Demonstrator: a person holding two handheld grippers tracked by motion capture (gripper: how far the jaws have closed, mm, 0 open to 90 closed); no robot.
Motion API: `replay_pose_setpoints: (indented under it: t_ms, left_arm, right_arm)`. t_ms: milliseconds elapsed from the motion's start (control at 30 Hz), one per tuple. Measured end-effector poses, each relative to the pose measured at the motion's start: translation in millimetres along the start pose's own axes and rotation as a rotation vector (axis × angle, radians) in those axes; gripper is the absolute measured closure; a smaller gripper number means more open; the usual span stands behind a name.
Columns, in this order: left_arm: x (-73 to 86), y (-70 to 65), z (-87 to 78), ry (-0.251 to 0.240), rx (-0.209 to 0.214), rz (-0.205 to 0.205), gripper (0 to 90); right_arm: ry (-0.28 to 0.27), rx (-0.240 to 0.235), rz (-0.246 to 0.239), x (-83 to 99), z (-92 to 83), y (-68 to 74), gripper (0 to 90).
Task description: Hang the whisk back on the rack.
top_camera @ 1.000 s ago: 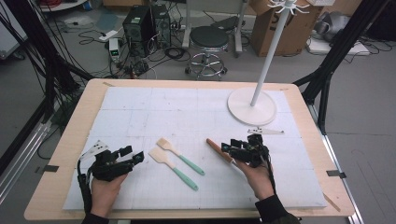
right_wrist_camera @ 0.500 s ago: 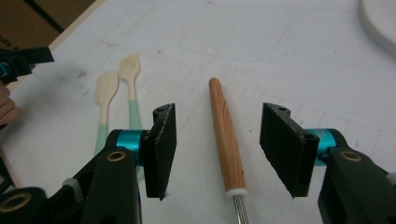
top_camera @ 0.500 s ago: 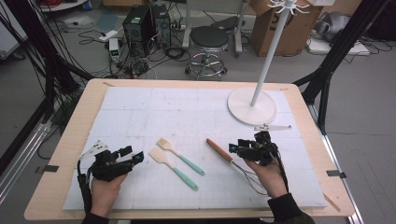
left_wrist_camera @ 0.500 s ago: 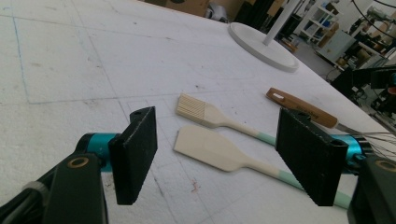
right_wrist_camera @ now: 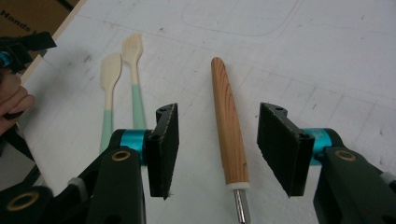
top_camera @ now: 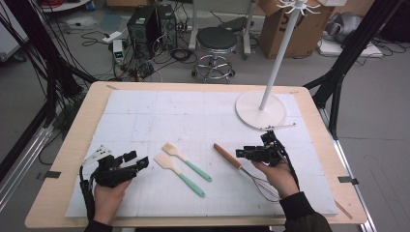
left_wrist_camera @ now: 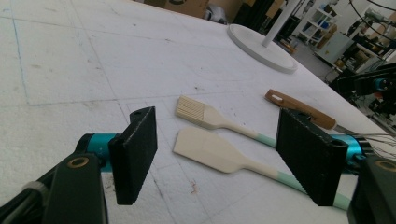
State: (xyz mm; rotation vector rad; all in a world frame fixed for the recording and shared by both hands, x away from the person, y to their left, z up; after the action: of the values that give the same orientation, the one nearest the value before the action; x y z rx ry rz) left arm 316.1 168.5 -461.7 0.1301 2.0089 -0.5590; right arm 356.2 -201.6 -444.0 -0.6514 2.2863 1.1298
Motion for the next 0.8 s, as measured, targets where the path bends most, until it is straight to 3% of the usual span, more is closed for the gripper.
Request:
replay_pose_setpoints:
  t_ms: [333, 500, 800]
  left_arm:
    - [1.1, -1.5, 1.5, 0.007, 0.007, 0.007, 30.2]
    - [0.3, -1.6, 1.0, 0.001, 0.017, 0.007, 30.1]
    - [-0.5, -1.0, 0.2, -0.002, 0.018, 0.001, 30.1]
  right_arm:
    - [0.088, -0.011, 0.039, 5.4, 10.6, -5.9, 49.3]
    - [0.141, 0.005, 0.042, 6.4, 16.0, -8.4, 49.4]
    - [0.267, 0.02, 0.053, 12.8, 30.7, -13.6, 51.0]
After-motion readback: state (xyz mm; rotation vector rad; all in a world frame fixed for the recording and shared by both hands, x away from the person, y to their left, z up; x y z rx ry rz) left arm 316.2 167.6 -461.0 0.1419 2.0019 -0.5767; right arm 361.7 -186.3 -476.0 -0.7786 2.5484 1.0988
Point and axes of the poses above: each handheld gripper's, and its own axes: z roughly forward along the jaws, x roughly out of its underside, y roughly to its left, the point moved 8 cm from there along z, roughly forward along the jaws, and after that the axes turned 14 degrees about -x, right-handed, at the moved point
